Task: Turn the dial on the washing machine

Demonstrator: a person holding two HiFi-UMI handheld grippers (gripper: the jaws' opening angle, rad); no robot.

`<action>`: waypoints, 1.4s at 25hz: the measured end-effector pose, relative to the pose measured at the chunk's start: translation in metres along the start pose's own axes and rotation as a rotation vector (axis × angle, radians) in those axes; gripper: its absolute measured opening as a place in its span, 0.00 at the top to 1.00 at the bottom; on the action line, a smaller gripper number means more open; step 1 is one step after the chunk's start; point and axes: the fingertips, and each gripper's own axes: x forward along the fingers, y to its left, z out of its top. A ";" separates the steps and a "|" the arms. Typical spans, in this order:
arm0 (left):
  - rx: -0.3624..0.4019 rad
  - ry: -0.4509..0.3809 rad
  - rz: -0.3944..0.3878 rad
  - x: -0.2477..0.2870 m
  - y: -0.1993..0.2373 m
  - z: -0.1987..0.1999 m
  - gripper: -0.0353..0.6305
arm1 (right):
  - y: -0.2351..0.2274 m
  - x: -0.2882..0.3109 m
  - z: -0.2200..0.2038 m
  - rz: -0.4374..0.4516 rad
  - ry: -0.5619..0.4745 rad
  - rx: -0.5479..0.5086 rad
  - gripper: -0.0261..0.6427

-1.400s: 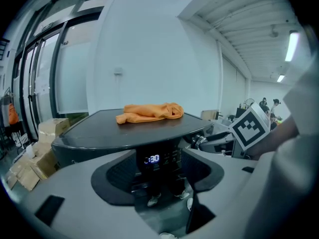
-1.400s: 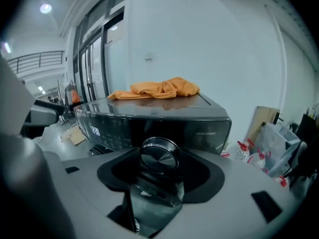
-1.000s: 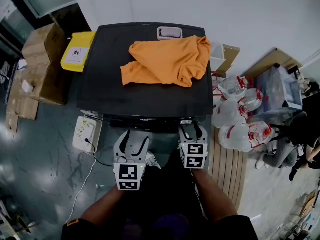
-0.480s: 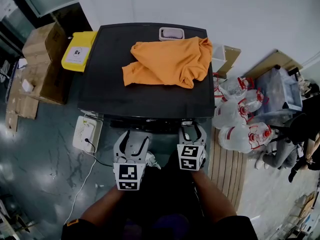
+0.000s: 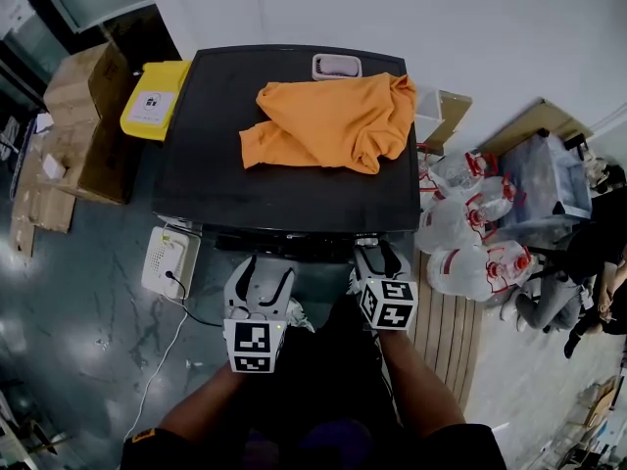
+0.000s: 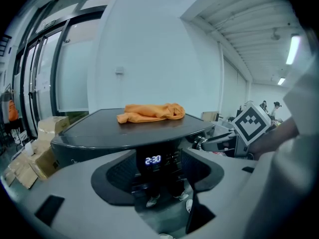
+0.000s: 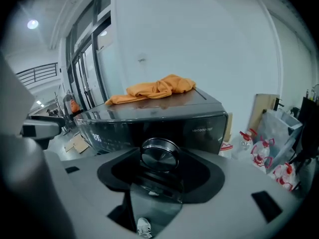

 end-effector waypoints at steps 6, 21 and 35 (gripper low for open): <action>-0.014 -0.051 0.002 -0.009 0.001 0.023 0.52 | 0.028 -0.033 0.033 0.014 -0.092 -0.144 0.58; -0.020 -0.251 -0.025 -0.083 -0.008 0.147 0.53 | 0.104 -0.140 0.163 0.120 -0.366 -0.267 0.58; 0.009 -0.292 -0.019 -0.127 -0.016 0.177 0.92 | 0.139 -0.201 0.202 0.184 -0.473 -0.294 0.80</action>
